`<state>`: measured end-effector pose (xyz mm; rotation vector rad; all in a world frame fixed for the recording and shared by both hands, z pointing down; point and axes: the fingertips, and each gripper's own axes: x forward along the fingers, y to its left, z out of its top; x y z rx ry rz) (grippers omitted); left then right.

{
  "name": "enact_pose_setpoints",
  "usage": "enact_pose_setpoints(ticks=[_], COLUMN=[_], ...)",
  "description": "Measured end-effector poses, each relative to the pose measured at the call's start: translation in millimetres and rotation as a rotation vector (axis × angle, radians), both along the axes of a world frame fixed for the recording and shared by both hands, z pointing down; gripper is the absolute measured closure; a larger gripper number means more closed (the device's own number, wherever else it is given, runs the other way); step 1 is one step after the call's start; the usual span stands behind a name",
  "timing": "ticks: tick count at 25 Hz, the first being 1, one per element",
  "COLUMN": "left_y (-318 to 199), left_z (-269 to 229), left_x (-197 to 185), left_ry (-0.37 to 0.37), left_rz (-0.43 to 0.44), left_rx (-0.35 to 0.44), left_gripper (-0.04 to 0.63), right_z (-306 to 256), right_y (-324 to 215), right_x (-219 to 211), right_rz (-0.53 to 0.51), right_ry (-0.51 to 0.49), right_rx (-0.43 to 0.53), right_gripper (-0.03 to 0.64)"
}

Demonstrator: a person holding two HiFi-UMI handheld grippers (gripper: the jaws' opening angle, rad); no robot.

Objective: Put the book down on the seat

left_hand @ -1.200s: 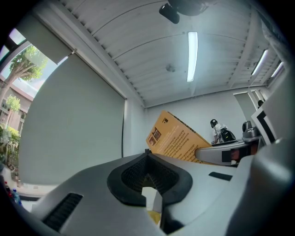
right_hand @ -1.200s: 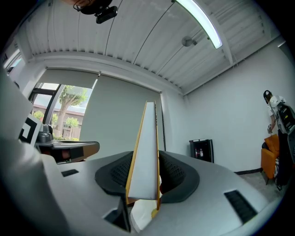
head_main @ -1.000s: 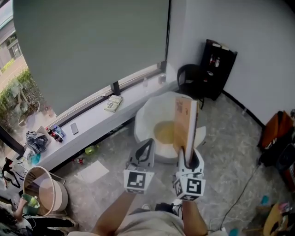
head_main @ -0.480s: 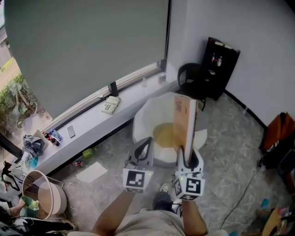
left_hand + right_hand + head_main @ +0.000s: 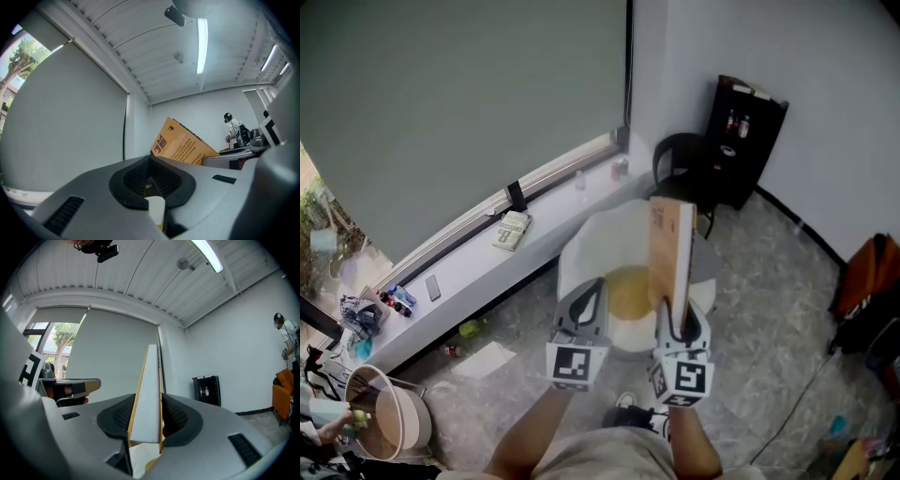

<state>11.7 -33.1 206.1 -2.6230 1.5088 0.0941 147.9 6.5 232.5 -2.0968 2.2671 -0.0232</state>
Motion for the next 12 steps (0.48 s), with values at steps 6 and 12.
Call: enact_pose_setpoints(ticks=[6, 12], left_y=[-47.8, -80.1], left_z=[-3.0, 3.7], left_x=[37.1, 56.0], left_ry=[0.002, -0.004], left_rz=[-0.016, -0.031], left_rx=[-0.003, -0.010], left_gripper=[0.589, 0.589], right_z=[-2.3, 5.0], right_y=[-47.4, -81.1], right_x=[41.5, 60.7], right_rz=[-0.002, -0.015], right_ry=[-0.002, -0.003], right_rx=[0.005, -0.010], right_gripper=[0.466, 0.466])
